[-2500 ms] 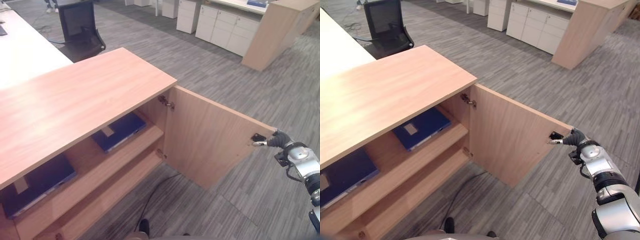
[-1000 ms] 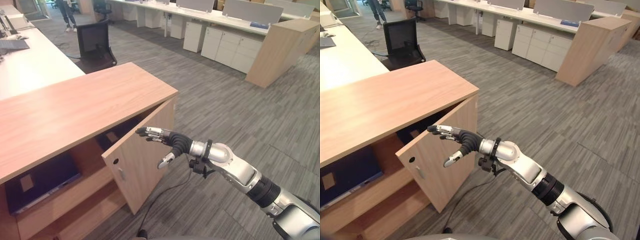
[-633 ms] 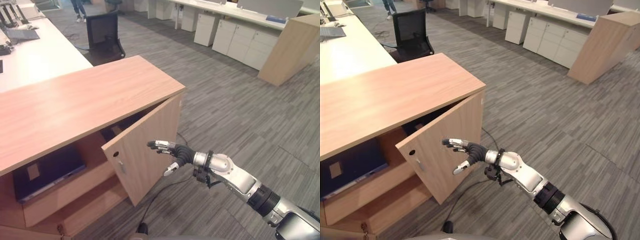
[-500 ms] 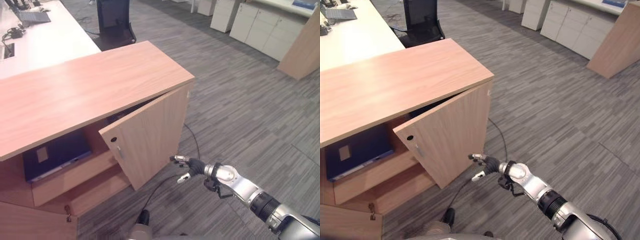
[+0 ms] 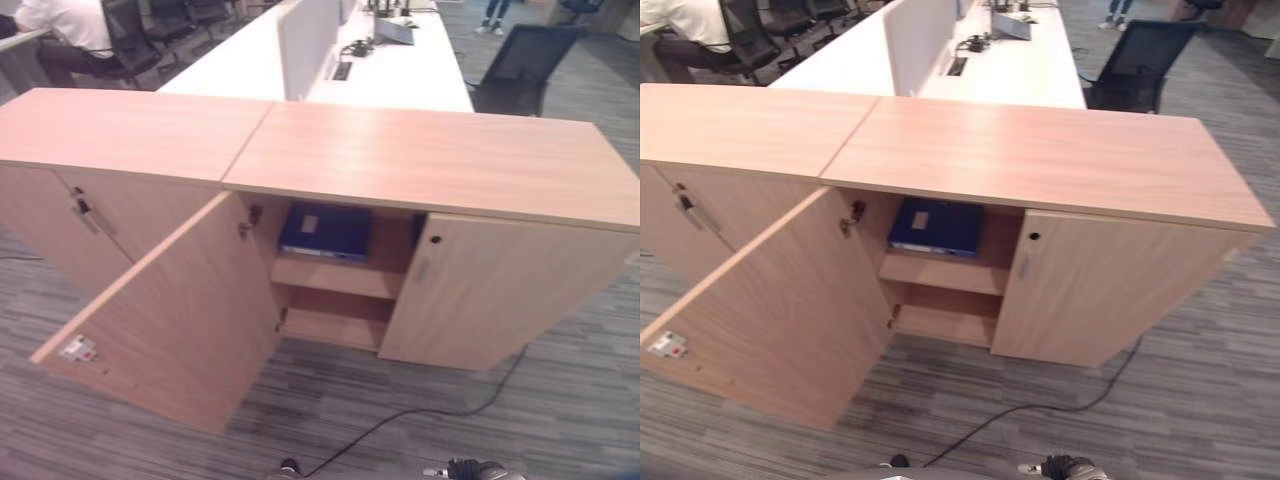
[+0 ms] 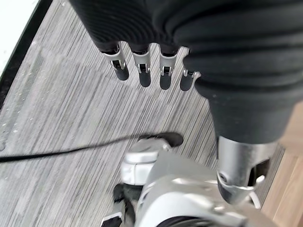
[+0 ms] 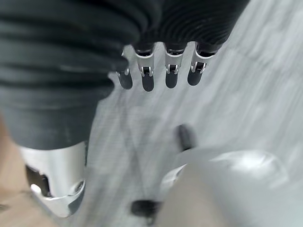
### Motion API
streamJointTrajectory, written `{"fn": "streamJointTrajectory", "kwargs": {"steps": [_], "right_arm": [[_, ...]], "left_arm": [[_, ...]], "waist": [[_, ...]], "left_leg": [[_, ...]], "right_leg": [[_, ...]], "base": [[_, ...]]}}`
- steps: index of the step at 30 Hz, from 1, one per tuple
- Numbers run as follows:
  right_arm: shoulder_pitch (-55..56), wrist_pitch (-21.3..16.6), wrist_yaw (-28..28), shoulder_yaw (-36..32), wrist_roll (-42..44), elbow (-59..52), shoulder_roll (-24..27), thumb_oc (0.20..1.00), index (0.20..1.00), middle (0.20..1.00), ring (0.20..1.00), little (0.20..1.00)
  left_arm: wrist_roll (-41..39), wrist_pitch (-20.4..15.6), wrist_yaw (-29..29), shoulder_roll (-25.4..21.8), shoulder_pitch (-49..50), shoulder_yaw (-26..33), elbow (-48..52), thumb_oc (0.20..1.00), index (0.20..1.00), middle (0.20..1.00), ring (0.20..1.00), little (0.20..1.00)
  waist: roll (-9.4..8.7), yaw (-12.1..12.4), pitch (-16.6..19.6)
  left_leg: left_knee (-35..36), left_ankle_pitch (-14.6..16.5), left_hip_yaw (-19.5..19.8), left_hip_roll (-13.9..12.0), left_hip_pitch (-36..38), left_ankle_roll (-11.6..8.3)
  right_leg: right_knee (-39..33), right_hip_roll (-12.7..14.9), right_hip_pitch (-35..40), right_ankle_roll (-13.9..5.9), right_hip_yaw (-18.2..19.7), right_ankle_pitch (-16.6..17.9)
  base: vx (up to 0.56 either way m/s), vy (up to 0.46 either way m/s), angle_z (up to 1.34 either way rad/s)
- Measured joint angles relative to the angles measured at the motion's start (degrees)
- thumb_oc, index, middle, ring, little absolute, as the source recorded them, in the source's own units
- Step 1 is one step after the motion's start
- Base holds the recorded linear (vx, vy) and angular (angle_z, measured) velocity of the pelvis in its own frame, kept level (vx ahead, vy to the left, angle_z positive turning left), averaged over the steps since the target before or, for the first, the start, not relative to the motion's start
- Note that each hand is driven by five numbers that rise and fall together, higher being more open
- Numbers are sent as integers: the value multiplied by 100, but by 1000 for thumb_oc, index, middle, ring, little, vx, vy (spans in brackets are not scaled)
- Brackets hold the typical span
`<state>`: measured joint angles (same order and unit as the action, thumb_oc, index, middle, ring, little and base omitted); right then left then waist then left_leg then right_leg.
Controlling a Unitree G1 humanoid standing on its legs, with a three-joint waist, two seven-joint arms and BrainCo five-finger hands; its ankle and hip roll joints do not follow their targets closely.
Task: Put the empty folder in the office cabinet
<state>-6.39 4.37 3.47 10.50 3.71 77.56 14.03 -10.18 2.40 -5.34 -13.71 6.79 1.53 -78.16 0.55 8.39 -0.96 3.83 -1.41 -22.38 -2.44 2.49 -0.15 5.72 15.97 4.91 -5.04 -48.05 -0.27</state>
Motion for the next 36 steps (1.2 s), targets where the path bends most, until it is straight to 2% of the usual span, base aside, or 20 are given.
{"fn": "streamJointTrajectory", "kwargs": {"steps": [4, 5, 6, 7, 8, 9, 10, 13, 14, 16, 17, 18, 19, 21, 25, 30, 32, 34, 35, 36], "right_arm": [[68, -7, -272, -565, 431, -113, 20, 1000, 1000, 1000, 1000, 1000], [190, 10, -329, -567, 431, -110, 24, 1000, 1000, 1000, 1000, 1000], [221, 3, -350, -569, 432, -119, 45, 1000, 1000, 1000, 1000, 1000], [221, 3, -350, -569, 432, -119, 45, 1000, 1000, 1000, 1000, 1000], [350, 1, -347, -513, 542, -155, -2, 1000, 1000, 1000, 1000, 1000], [286, -15, -352, -413, 607, -177, -19, 1000, 1000, 1000, 1000, 1000], [181, -3, -372, -375, 649, -124, -18, 1000, 1000, 1000, 1000, 1000], [90, -21, -434, -423, 924, -126, -30, 1000, 1000, 1000, 1000, 1000], [88, -24, -463, -400, 931, -138, -38, 1000, 1000, 1000, 1000, 1000], [58, -53, -467, -265, 1124, -106, -115, 1000, 1000, 1000, 1000, 1000], [32, -57, -471, -213, 1217, -104, -165, 1000, 1000, 1000, 1000, 1000], [259, -59, -484, -214, 1310, -93, -196, 1000, 1000, 1000, 1000, 1000], [329, -28, -484, -236, 1311, -69, -162, 1000, 1000, 1000, 1000, 1000], [325, -32, -504, -388, 1313, -50, -144, 1000, 1000, 1000, 1000, 1000], [377, -71, -569, -621, 1335, -67, -119, 1000, 1000, 1000, 1000, 1000], [451, -186, -696, -841, 1552, -65, -23, 1000, 1000, 1000, 1000, 1000], [497, -224, -695, -1239, 1657, -123, 231, 1000, 1000, 1000, 1000, 1000], [480, -254, -767, -1364, 1739, -99, 393, 1000, 1000, 1000, 1000, 1000], [362, -252, -835, -1387, 1767, -92, 519, 1000, 1000, 1000, 1000, 1000], [318, -280, -859, -1489, 1767, -114, 542, 1000, 1000, 1000, 1000, 1000]], "left_arm": [[52, -28, 47, 56, -67, -47, 72, 1000, 1000, 1000, 1000, 1000], [50, -38, 74, 73, -80, -146, 75, 1000, 1000, 1000, 1000, 1000], [50, -36, 96, 126, -85, -156, 69, 1000, 1000, 1000, 1000, 1000], [50, -36, 96, 126, -85, -156, 69, 1000, 1000, 1000, 1000, 1000], [49, -37, 149, 128, -99, -429, 91, 1000, 1000, 1000, 1000, 1000], [50, -39, 193, 114, -100, -505, 47, 1000, 1000, 1000, 1000, 1000], [48, -34, 241, 132, -273, -682, -44, 1000, 1000, 1000, 1000, 1000], [40, -75, 308, 178, -468, -682, -63, 1000, 1000, 1000, 1000, 1000], [40, -103, 326, 162, -489, -652, -59, 1000, 1000, 1000, 1000, 1000], [29, -193, 405, 115, -667, -593, -86, 1000, 1000, 1000, 1000, 1000], [26, -228, 430, 66, -693, -598, -85, 1000, 1000, 1000, 1000, 1000], [-72, -241, 465, 108, -706, -590, -66, 1000, 1000, 1000, 1000, 1000], [-81, -270, 463, 160, -702, -616, -5, 1000, 1000, 1000, 1000, 1000], [-135, -256, 490, 198, -661, -592, 65, 1000, 1000, 1000, 1000, 1000], [-380, -272, 635, 182, -662, -562, 174, 1000, 1000, 1000, 1000, 1000], [-611, -380, 876, 28, -760, -539, 574, 1000, 1000, 1000, 1000, 1000], [-884, -293, 909, -391, -532, -379, 2188, 1000, 1000, 1000, 1000, 1000], [-958, -475, 970, -668, -669, -354, 3143, 1000, 1000, 1000, 1000, 1000], [-971, -513, 978, -720, -776, -204, 3919, 1000, 1000, 1000, 1000, 1000], [-977, -454, 976, -752, -656, -50, 4263, 1000, 1000, 1000, 1000, 1000]], "waist": [[179, -29, 56], [264, -86, 80], [315, -140, 26], [315, -140, 26], [342, -246, 14], [344, -298, 10], [326, -320, 18], [455, -573, -88], [435, -617, -112], [299, -706, -152], [134, -754, -213], [-31, -853, -158], [-17, -824, -164], [59, -737, -145], [104, -735, -126], [87, -770, -94], [109, -731, -190], [-6, -728, -378], [-151, -727, -620], [-210, -695, -672]], "left_leg": [[16, 143, 332, 373, 0, 249], [8, 145, 528, 487, 62, 325], [-15, 194, 640, 529, 122, 405], [-15, 194, 640, 529, 122, 405], [-38, 241, 1002, 681, 264, 546], [-58, 275, 1188, 735, 238, 582], [-43, 226, 1386, 769, 275, 608], [-21, 84, 1976, 527, 231, 566], [-17, 57, 2081, 485, 220, 530], [19, 34, 2460, 452, 203, 444], [68, 53, 2651, 450, 244, 402], [44, 65, 3159, 457, 251, 170], [50, 56, 3152, 336, 230, 131], [-1, 57, 3196, 195, 174, -35], [-7, 107, 3407, -12, 127, -185], [-42, 96, 3638, -93, 87, -346], [-340, 39, 3627, -61, -196, -440], [-878, -195, 3253, 184, -737, -786], [-1154, -442, 1767, 197, -1030, -811], [-1283, -191, 1352, 21, -1000, -485]], "right_leg": [[435, 486, 105, -140, -48, 116], [871, 733, 111, -147, -56, 145], [1378, 978, 84, -239, 128, 186], [1378, 978, 84, -239, 128, 186], [2353, 1445, -126, -164, 396, 100], [2450, 1458, -225, -222, 718, -34], [2287, 1236, -496, -210, 1443, -229], [1012, 7, -677, -245, 3328, -565], [827, -182, -783, -247, 3573, -562], [605, -804, -1094, -243, 4667, -570], [432, -1084, -1195, -162, 4865, -513], [90, -1070, -926, 83, 4308, -208], [-37, -1145, -874, 110, 4187, -196], [-339, -1289, -732, 229, 4063, -63], [-951, -1524, -332, 366, 3823, 151], [-1111, -1631, -211, 443, 3525, 164], [-1077, -1643, -216, 445, 3346, 150], [-1076, -1413, -303, 462, 3126, 164], [-1068, -1168, -412, 749, 2966, 195], [-1079, -1154, -394, 870, 2963, 223]], "base": [[99, 253, 60], [123, 248, 85], [37, 95, 65], [29, 79, 83], [1, -24, 82], [82, -83, 118], [56, -97, 91], [36, -73, 111], [94, -127, 93], [94, -158, 94], [121, -314, 175], [94, -280, 159], [81, -213, 123], [74, -166, 24], [93, -235, 26], [3, -128, 32], [-211, -88, 53], [-111, -31, 87], [8, -52, 52], [47, -40, 22]]}}
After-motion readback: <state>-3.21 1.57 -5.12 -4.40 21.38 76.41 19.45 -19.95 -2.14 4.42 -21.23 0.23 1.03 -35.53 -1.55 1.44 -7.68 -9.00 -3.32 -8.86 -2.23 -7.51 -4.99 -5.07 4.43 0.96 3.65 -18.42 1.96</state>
